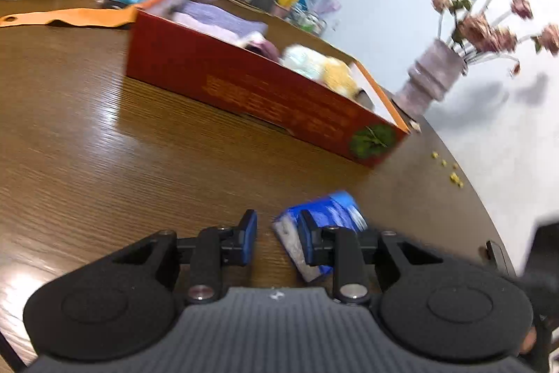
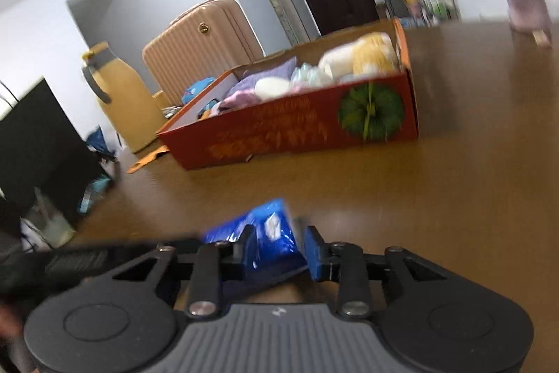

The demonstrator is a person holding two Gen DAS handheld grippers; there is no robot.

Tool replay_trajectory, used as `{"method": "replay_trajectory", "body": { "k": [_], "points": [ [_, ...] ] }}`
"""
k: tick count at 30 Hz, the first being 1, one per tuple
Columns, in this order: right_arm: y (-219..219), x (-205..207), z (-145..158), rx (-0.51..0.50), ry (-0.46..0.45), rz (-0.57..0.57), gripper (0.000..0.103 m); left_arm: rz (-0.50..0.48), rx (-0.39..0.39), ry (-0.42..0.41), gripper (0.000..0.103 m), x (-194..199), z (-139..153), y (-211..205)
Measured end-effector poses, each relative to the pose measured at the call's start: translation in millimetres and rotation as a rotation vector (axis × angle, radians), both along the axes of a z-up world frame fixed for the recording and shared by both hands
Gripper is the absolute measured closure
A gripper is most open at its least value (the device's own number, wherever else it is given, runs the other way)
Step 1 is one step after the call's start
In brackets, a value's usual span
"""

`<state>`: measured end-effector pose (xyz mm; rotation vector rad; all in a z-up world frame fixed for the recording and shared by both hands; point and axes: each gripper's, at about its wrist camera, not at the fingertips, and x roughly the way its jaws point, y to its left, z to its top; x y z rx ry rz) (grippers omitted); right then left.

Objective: Organize soft objects
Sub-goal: 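Close both tools on the blue tissue pack from either side, then carry the blue tissue pack with both tools into the box and release it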

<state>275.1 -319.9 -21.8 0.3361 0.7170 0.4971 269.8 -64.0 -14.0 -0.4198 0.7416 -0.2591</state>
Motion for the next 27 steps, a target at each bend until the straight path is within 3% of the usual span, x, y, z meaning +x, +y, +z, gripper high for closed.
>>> {"method": "replay_trajectory", "body": {
  "k": [3, 6, 13, 16, 21, 27],
  "points": [
    [1.8, -34.2, 4.3, -0.003, -0.02, -0.019, 0.072, -0.002, 0.001, -0.04, 0.073, -11.2, 9.0, 13.8],
    [-1.8, -43.0, 10.2, 0.011, -0.049, -0.04, 0.072, -0.043, -0.024, -0.042, 0.064, -14.0, 12.9, 14.0],
    [8.2, -3.3, -0.4, -0.006, -0.027, -0.056, 0.072, -0.102, -0.002, 0.009, 0.063, 0.9, 0.4, -17.6],
    [14.5, -5.4, -7.6, 0.011, -0.02, -0.055, 0.075, -0.101, -0.011, 0.019, 0.067, 1.2, -6.7, -15.5],
    [5.1, -15.2, -14.9, 0.084, -0.018, -0.111, 0.089, -0.12, -0.058, 0.025, 0.079, 3.0, -8.7, -9.0],
    [6.2, -20.8, 0.6, 0.045, -0.06, -0.142, 0.092, -0.143, -0.04, -0.053, 0.081, 4.0, 9.1, -13.9]
  ]
}}
